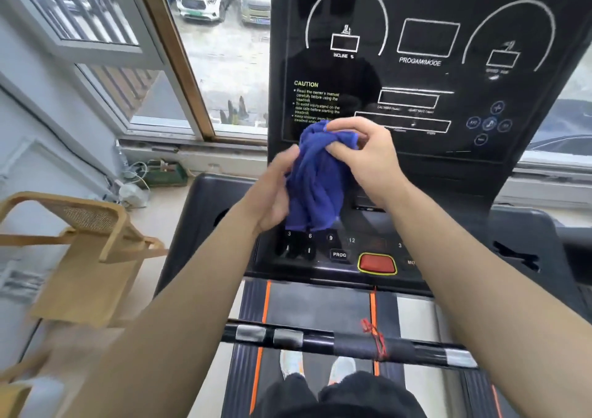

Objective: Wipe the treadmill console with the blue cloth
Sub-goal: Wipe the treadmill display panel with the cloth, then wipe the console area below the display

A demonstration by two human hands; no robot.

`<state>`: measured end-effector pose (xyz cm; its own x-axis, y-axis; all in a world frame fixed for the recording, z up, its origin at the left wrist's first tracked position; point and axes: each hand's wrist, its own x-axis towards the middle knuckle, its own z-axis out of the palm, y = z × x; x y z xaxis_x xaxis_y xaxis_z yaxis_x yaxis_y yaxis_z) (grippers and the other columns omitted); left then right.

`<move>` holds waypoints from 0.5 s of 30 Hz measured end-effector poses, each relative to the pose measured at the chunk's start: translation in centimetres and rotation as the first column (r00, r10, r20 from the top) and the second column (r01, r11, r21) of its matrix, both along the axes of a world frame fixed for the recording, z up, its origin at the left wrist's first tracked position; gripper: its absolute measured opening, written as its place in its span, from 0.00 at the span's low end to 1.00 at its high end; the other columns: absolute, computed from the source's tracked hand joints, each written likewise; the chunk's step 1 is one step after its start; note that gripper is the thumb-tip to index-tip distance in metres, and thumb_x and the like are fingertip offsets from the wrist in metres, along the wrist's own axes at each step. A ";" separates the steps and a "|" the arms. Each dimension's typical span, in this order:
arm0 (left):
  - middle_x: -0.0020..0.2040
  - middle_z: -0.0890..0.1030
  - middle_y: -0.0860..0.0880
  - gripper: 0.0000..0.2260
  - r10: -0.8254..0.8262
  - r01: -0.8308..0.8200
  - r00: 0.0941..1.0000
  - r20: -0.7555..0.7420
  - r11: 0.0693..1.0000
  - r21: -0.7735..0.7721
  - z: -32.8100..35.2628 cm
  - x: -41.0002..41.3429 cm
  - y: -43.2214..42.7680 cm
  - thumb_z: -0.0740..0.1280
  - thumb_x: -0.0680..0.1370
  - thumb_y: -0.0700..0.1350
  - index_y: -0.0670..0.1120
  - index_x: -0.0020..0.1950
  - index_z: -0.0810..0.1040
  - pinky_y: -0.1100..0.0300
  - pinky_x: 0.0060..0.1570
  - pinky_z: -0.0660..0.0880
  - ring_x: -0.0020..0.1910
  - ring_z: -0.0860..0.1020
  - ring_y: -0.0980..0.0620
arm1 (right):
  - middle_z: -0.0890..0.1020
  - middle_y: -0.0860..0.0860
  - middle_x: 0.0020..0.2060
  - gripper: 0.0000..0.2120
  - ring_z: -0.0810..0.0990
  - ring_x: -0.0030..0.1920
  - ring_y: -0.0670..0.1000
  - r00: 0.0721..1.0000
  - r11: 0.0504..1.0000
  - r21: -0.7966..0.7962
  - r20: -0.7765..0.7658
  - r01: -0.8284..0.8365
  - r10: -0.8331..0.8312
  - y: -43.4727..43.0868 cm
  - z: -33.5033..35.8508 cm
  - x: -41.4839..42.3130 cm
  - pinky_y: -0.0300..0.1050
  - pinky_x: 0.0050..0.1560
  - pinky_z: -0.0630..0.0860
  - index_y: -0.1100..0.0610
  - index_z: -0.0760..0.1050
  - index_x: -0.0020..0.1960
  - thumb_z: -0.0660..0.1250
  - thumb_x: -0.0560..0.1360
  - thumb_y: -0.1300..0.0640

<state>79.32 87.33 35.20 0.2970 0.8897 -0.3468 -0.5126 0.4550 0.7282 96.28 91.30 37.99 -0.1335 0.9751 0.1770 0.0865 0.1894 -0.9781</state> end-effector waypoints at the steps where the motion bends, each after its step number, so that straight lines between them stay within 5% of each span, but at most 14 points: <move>1: 0.56 0.84 0.41 0.22 -0.010 0.010 1.000 0.003 0.999 -0.030 0.3 -0.4 -0.3 0.64 0.78 0.54 0.39 0.64 0.79 0.52 0.61 0.77 0.55 0.82 0.45 | 0.85 0.54 0.49 0.11 0.83 0.49 0.48 0.994 0.997 -0.063 -0.100 -0.045 0.038 -0.2 0.0 0.3 0.42 0.54 0.79 0.61 0.81 0.53 0.72 0.72 0.70; 5: 0.50 0.86 0.44 0.13 -0.010 0.019 0.990 -0.139 0.998 0.065 0.8 -1.3 -0.7 0.61 0.81 0.44 0.40 0.59 0.81 0.58 0.52 0.78 0.48 0.84 0.51 | 0.86 0.54 0.45 0.12 0.84 0.47 0.50 0.889 0.918 -0.290 -0.442 -0.271 0.123 -1.2 -0.7 1.9 0.44 0.51 0.81 0.62 0.78 0.54 0.67 0.73 0.74; 7: 0.54 0.84 0.41 0.14 0.065 -0.021 0.954 -0.293 0.988 0.153 0.7 -1.6 -0.5 0.66 0.79 0.42 0.36 0.61 0.80 0.58 0.54 0.78 0.51 0.82 0.49 | 0.86 0.53 0.42 0.12 0.84 0.43 0.49 0.862 0.872 -0.336 -0.478 -0.357 0.169 -2.1 -0.8 2.8 0.42 0.46 0.81 0.62 0.77 0.53 0.67 0.72 0.73; 10: 0.46 0.86 0.47 0.08 0.230 -0.080 0.790 -0.569 0.958 0.277 0.2 -2.2 -0.8 0.71 0.78 0.39 0.38 0.55 0.83 0.59 0.49 0.77 0.45 0.82 0.54 | 0.84 0.51 0.38 0.13 0.83 0.38 0.48 0.861 0.829 -0.354 -0.436 -0.433 0.264 -3.2 -1.2 4.4 0.40 0.40 0.80 0.57 0.81 0.44 0.77 0.63 0.70; 13: 0.40 0.86 0.52 0.04 0.261 -0.069 0.743 -0.617 0.946 0.318 0.8 -2.5 -2.0 0.69 0.79 0.38 0.43 0.50 0.84 0.65 0.44 0.76 0.40 0.81 0.58 | 0.81 0.48 0.33 0.10 0.79 0.33 0.45 0.855 0.805 -0.367 -0.420 -0.467 0.304 -4.2 -1.4 5.8 0.38 0.36 0.77 0.53 0.82 0.37 0.79 0.63 0.65; 15: 0.44 0.84 0.47 0.08 0.180 -0.038 0.800 -0.573 0.968 0.250 1.7 -2.7 -3.1 0.69 0.79 0.42 0.38 0.53 0.83 0.63 0.45 0.75 0.43 0.80 0.54 | 0.76 0.47 0.32 0.11 0.75 0.32 0.45 0.805 0.760 -0.368 -0.495 -0.536 0.329 -4.8 -1.4 6.9 0.38 0.35 0.73 0.52 0.77 0.35 0.79 0.67 0.57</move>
<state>76.66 84.25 36.88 -0.0044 0.9758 -0.2187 0.0093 0.2187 0.9757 103.14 86.48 36.59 -0.5852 0.7963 -0.1529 -0.2815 -0.3764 -0.8827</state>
